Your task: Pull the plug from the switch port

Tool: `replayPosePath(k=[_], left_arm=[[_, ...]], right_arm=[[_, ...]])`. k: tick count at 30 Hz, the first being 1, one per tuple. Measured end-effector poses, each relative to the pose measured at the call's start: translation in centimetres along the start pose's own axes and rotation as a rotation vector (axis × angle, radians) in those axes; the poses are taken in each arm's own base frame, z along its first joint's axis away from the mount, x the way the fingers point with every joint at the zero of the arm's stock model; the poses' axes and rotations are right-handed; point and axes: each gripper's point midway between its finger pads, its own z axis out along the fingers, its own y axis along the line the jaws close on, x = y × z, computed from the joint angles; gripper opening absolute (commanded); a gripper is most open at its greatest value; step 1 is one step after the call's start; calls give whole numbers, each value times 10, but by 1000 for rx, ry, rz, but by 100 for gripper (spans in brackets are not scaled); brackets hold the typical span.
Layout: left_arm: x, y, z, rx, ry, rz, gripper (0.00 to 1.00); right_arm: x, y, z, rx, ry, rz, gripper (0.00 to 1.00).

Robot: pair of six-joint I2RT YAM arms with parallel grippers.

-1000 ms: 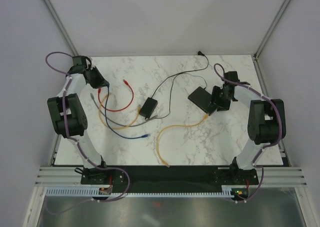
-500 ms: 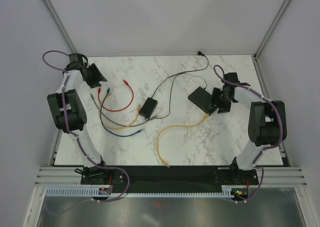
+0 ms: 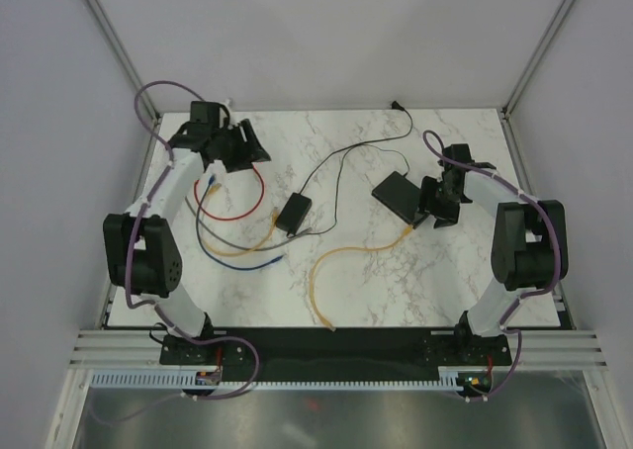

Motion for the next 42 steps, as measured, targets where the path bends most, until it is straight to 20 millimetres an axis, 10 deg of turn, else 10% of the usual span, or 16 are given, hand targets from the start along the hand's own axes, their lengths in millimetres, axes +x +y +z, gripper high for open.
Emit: replayPosePath(k=[6, 12, 23, 42], left_arm=[[85, -149, -6, 335, 112, 211, 65], [160, -228, 10, 598, 290, 247, 58], [254, -274, 77, 762, 572, 252, 55], [301, -300, 125, 756, 595, 305, 48]], right_arm=[[0, -2, -2, 13, 4, 1, 66], [-15, 2, -10, -3, -29, 6, 66], [-36, 7, -8, -34, -43, 23, 60], [-30, 11, 7, -78, 7, 36, 51]])
